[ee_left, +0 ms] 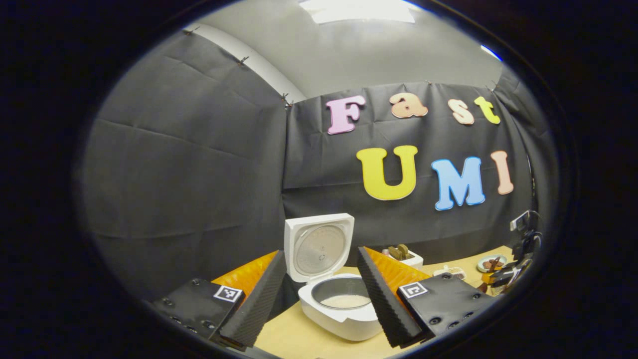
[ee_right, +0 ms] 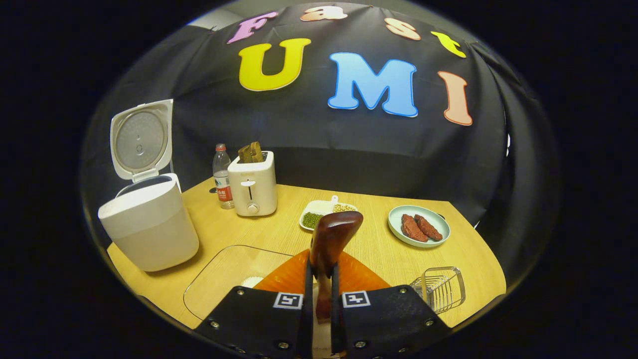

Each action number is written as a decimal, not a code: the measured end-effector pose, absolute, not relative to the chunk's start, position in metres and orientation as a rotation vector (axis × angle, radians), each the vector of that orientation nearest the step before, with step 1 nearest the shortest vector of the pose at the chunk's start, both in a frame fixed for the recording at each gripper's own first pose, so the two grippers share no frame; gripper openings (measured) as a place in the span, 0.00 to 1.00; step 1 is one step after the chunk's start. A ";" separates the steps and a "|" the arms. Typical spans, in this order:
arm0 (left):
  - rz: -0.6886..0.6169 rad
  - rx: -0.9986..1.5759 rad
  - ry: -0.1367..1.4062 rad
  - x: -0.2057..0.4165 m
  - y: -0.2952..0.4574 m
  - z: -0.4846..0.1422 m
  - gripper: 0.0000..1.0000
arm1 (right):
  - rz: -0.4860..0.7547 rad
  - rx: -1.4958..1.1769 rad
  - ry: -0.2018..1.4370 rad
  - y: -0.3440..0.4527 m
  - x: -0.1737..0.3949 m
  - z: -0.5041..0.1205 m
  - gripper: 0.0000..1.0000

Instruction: Close the left gripper, press the button to open the rice cooker; take a wooden spoon from the chopstick holder with the right hand, scoop a spoonful of rice and pour it into the rice cooker, then put the wooden spoon back into the chopstick holder.

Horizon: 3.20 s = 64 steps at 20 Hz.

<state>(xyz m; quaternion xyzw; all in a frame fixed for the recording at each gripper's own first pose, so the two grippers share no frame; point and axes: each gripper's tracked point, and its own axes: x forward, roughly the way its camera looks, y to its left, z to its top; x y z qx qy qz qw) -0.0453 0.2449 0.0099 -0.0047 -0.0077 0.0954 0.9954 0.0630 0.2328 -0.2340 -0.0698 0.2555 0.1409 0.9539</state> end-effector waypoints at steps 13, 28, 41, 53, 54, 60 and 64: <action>0.207 -0.021 -0.016 -0.054 0.256 0.009 0.96 | 0.449 0.188 0.674 0.305 0.012 -0.241 0.14; 0.200 0.027 -0.037 -0.067 0.223 0.029 0.96 | 0.272 0.979 0.854 0.223 0.034 -0.240 0.14; 0.222 -0.001 -0.035 -0.082 0.229 0.028 0.96 | 0.399 1.351 0.821 0.255 0.050 -0.147 0.14; 0.281 -0.003 0.005 -0.114 0.268 0.003 0.96 | 0.628 1.292 0.820 0.385 0.052 -0.079 0.14; 0.294 -0.010 0.011 -0.117 0.274 0.001 0.96 | 0.640 1.281 0.821 0.396 0.051 -0.076 0.14; 0.374 -0.038 0.040 -0.141 0.310 -0.017 0.96 | 0.696 1.207 0.840 0.462 0.050 -0.076 0.14; 0.420 -0.050 0.060 -0.159 0.330 -0.027 0.97 | 0.717 1.141 0.853 0.504 0.054 -0.086 0.14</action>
